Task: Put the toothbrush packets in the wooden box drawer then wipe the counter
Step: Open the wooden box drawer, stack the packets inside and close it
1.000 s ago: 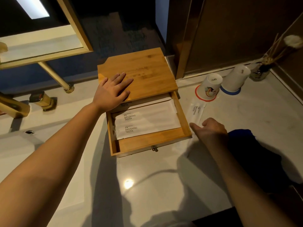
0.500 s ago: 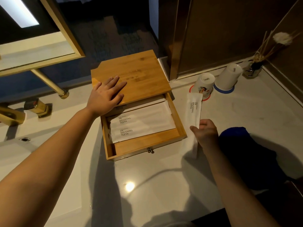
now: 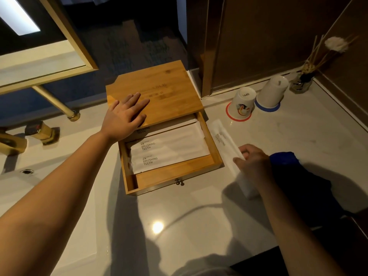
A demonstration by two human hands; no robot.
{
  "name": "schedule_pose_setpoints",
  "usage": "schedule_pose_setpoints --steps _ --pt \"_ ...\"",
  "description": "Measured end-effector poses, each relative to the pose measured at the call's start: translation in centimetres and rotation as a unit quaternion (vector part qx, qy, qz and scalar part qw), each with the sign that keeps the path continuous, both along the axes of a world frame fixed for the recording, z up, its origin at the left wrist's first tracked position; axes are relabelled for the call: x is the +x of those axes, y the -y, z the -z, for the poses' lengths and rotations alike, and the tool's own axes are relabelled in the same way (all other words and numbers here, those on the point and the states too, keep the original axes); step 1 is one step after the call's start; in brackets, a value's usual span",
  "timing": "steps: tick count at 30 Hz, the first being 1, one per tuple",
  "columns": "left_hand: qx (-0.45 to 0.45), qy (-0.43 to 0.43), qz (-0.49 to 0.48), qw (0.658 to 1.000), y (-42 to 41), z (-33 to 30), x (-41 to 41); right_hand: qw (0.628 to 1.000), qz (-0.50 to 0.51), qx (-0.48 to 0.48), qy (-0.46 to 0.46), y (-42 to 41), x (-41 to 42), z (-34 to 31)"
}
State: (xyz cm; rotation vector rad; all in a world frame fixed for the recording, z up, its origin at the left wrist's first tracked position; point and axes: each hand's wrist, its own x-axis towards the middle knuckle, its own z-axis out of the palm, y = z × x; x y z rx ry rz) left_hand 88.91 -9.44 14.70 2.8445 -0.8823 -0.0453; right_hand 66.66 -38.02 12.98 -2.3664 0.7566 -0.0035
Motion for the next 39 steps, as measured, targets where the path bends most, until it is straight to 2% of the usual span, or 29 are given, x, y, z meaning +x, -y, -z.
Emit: schedule_pose_setpoints --steps 2,4,6,9,12,14,16,18,19,24,31,34,39 --pt "-0.001 -0.002 -0.002 1.000 0.1 0.0 0.0 0.996 0.029 0.067 0.041 0.2 0.5 -1.5" --pt "-0.004 -0.002 -0.003 1.000 0.1 -0.1 0.0 0.987 0.015 0.146 0.066 0.4 1.4 -3.6" --pt "-0.007 0.000 -0.006 1.000 0.0 0.0 -0.2 0.976 -0.050 0.197 0.080 0.3 2.3 -6.0" --pt "-0.009 -0.010 -0.014 1.000 0.2 -0.2 -0.2 0.962 -0.155 0.207 0.085 -0.9 3.6 -9.1" --pt "-0.051 -0.013 -0.007 0.999 0.5 -0.9 -1.1 0.956 -0.219 0.174 0.090 -2.8 4.9 -11.1" --pt "-0.112 -0.080 -0.021 0.990 0.4 -1.9 -1.8 0.949 -0.249 0.165 0.100 -4.1 5.8 -12.0" --pt "-0.076 -0.117 -0.044 0.989 0.0 -2.0 -1.7 0.940 -0.286 0.156 0.106 -5.2 6.4 -12.3" --pt "-0.002 -0.022 0.002 1.000 0.0 -1.2 -0.7 0.933 -0.333 0.102 0.090 -6.3 6.9 -11.9" --pt "0.006 -0.007 0.004 1.000 0.0 -0.9 -0.3 0.927 -0.361 0.066 0.077 -6.8 7.2 -11.4" --pt "-0.003 0.003 0.001 1.000 -0.2 0.4 0.2 0.894 -0.440 -0.076 -0.044 -9.0 8.1 -7.0" --pt "-0.002 0.004 -0.001 1.000 -0.3 0.5 0.5 0.869 -0.465 -0.049 -0.162 -9.8 7.8 -4.5" --pt "-0.008 0.004 -0.002 1.000 -0.3 0.5 0.5 0.865 -0.469 -0.112 -0.140 -10.0 7.5 -4.4" --pt "-0.010 0.012 -0.001 1.000 -0.3 0.5 0.4 0.867 -0.451 -0.210 -0.010 -10.4 4.3 -4.8"
